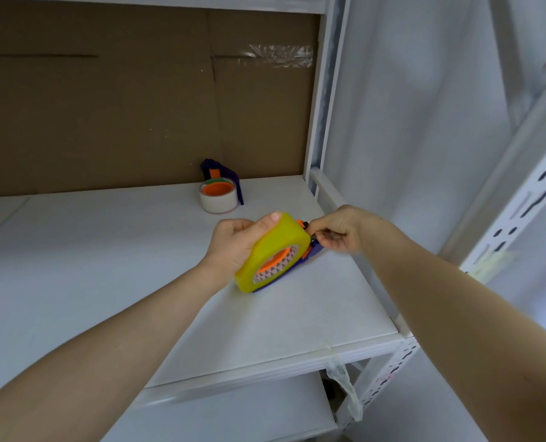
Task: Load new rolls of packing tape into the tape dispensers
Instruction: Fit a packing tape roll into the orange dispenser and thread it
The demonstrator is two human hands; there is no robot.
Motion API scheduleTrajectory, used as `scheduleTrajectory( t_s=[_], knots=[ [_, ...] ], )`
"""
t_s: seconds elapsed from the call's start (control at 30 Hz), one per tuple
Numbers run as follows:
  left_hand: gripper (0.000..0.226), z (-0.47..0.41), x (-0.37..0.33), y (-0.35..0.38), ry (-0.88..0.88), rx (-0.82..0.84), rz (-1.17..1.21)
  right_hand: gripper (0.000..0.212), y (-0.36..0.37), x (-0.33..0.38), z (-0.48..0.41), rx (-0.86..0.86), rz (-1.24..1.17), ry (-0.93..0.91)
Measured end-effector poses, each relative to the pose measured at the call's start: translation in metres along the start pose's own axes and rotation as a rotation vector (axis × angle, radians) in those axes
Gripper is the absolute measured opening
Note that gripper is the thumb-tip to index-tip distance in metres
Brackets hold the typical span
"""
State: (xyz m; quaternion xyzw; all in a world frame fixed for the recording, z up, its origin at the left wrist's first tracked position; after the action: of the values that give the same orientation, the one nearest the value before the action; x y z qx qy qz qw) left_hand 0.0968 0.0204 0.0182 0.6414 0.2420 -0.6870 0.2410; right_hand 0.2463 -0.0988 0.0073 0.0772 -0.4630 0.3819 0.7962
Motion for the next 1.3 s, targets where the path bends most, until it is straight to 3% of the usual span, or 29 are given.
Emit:
scheduleTrajectory(
  t_s=[0.1, 0.27, 0.4, 0.63, 0.83, 1.03, 1.3],
  knots=[
    [0.06, 0.0, -0.005, 0.004, 0.021, 0.037, -0.036, 0.019, -0.003, 0.0, -0.001, -0.024, 0.061, 0.001],
    [0.025, -0.004, -0.004, 0.005, -0.021, 0.109, -0.03, 0.026, -0.002, -0.002, -0.012, -0.126, 0.21, -0.081],
    [0.021, -0.007, -0.001, 0.004, -0.025, 0.13, -0.025, 0.024, 0.002, -0.005, -0.023, -0.148, 0.253, -0.11],
    [0.019, -0.015, 0.003, -0.003, -0.052, 0.155, 0.073, 0.016, 0.006, -0.009, -0.025, -0.014, 0.292, -0.074],
    [0.018, -0.019, 0.004, -0.003, -0.064, 0.166, 0.115, 0.012, 0.012, -0.004, -0.027, -0.141, 0.413, -0.171],
    [0.018, -0.022, 0.003, -0.005, -0.078, 0.168, 0.153, 0.012, 0.012, -0.01, -0.025, -0.202, 0.331, -0.424],
    [0.023, -0.022, 0.007, -0.005, -0.109, 0.168, 0.107, 0.009, 0.011, -0.023, -0.03, -0.209, 0.194, -0.516]
  ],
)
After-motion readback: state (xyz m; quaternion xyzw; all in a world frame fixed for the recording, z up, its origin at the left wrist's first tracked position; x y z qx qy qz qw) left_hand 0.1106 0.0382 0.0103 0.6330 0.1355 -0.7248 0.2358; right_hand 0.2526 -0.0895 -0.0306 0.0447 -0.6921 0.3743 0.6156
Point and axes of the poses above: each hand's wrist, its own z-axis away from the middle knuckle, its own y-axis out of the palm, x = y × z, the point moved 6 cm from there along -z, towards the middle knuckle, and after that the axes turned 2 degrees about z, right-handed, at the moved point
